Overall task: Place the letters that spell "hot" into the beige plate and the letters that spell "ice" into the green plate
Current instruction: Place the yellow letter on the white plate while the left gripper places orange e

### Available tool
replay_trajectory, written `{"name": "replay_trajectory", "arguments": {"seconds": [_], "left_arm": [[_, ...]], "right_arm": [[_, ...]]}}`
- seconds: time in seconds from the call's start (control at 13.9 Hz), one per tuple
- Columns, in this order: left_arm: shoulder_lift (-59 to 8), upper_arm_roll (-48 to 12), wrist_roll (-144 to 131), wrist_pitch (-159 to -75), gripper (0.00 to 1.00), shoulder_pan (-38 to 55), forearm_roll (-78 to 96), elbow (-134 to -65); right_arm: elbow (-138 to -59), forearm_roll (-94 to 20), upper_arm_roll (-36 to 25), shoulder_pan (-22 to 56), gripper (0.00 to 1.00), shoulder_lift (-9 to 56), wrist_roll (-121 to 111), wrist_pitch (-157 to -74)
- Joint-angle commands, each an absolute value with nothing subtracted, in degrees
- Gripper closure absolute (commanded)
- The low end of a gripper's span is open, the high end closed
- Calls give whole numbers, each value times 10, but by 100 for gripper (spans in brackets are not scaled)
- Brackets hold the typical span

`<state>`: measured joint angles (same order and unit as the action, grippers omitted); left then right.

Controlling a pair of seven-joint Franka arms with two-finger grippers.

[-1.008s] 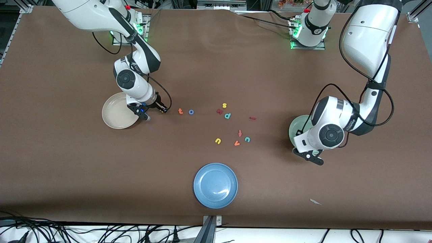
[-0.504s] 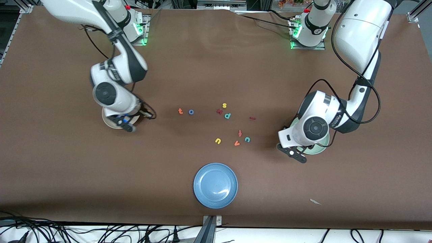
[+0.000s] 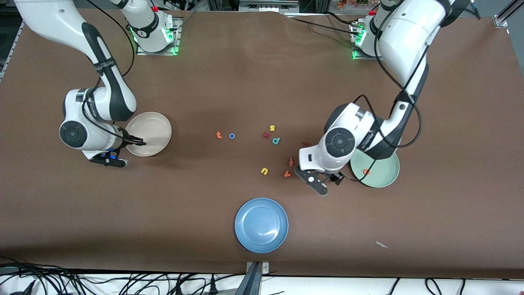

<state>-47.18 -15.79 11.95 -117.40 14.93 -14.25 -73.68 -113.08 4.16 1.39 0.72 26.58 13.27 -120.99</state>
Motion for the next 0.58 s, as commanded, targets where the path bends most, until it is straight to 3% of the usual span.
{"name": "replay_trajectory", "arguments": {"seconds": [0.0, 0.07, 0.14, 0.36, 0.5], "left_arm": [[-517, -156, 162, -1191, 0, 146, -156, -689], [-519, -156, 153, -1192, 0, 149, -148, -693], [-519, -156, 147, -1193, 0, 150, -135, -702], [-526, -159, 131, -1194, 0, 150, -131, -709], [-521, -159, 96, -1187, 1, 163, -131, -719]], "right_arm": [[-1132, 38, 16, 7, 66, 268, 113, -1206], [-1132, 37, 16, 7, 5, 269, 113, -1206], [-1132, 35, 17, 7, 0, 267, 114, -1204], [-1122, 26, 26, 11, 0, 252, 132, -1178], [-1101, 10, 72, 11, 0, 237, 203, -1161]]}}
